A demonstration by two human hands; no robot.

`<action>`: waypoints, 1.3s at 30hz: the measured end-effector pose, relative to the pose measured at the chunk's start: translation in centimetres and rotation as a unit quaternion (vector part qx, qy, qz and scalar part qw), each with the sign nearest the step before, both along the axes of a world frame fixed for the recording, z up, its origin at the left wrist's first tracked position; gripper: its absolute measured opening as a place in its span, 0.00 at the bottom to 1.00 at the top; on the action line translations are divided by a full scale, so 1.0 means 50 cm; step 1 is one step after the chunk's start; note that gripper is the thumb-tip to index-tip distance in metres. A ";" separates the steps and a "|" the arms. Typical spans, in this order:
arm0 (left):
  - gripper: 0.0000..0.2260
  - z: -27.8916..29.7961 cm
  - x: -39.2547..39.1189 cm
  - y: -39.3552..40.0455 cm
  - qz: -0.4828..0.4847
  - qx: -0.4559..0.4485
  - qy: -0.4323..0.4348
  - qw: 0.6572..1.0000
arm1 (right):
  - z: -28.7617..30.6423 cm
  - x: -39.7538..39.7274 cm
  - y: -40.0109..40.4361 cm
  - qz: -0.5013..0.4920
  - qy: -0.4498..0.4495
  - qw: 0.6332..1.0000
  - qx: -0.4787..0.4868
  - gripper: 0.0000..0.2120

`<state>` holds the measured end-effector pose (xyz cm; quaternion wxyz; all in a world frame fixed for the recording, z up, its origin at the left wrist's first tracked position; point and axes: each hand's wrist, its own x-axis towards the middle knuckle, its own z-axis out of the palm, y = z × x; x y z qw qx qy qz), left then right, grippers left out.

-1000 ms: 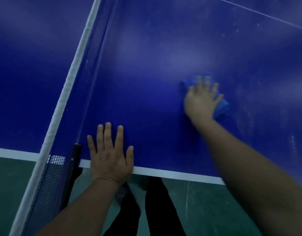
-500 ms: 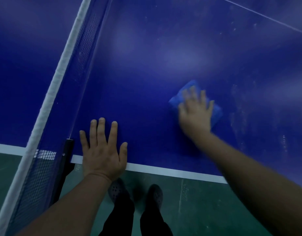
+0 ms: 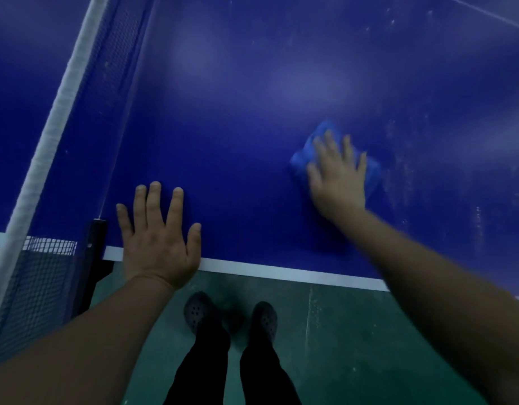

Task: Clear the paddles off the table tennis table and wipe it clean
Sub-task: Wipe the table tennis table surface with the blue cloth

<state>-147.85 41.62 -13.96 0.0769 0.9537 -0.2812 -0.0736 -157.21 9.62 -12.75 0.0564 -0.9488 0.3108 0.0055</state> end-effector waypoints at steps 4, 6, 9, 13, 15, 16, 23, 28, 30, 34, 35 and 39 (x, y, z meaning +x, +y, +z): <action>0.32 0.002 -0.001 0.000 0.001 -0.003 0.006 1.000 | 0.004 -0.232 0.171 0.225 0.054 0.973 0.002 0.26; 0.32 0.002 -0.002 -0.001 0.003 -0.005 0.008 1.000 | 0.008 -0.217 0.117 0.281 0.073 0.957 0.016 0.26; 0.32 0.003 -0.003 -0.002 0.004 -0.008 0.011 1.000 | 0.006 -0.085 0.005 0.116 0.040 0.992 0.010 0.26; 0.32 0.002 -0.002 -0.001 0.003 0.005 0.010 1.000 | 0.001 0.061 0.024 -0.100 0.005 0.994 0.039 0.27; 0.32 0.001 0.000 0.000 0.002 0.010 0.016 1.000 | -0.004 0.040 0.134 0.029 -0.018 0.999 0.017 0.26; 0.32 0.002 0.000 -0.001 0.002 0.007 0.018 1.000 | -0.008 -0.001 0.189 0.124 -0.011 0.992 0.012 0.26; 0.32 0.001 0.000 -0.003 0.003 -0.003 0.022 1.000 | 0.002 -0.090 0.009 0.130 0.061 0.989 0.015 0.29; 0.32 -0.003 -0.001 -0.001 0.004 0.004 0.007 1.000 | 0.016 0.056 0.011 -0.143 0.038 0.988 0.053 0.29; 0.32 -0.002 0.000 -0.002 0.003 0.007 0.005 1.000 | 0.009 0.082 0.083 -0.011 0.042 0.998 0.034 0.29; 0.31 0.001 -0.001 -0.005 0.005 0.004 -0.002 1.000 | 0.009 0.102 0.119 0.184 0.081 0.979 0.022 0.28; 0.31 0.001 0.000 -0.004 0.006 0.000 -0.004 1.000 | 0.011 0.113 0.113 0.198 0.082 0.977 0.022 0.28; 0.30 0.003 -0.001 -0.004 0.016 -0.016 -0.006 1.000 | 0.012 0.204 0.141 0.334 0.074 0.940 0.023 0.26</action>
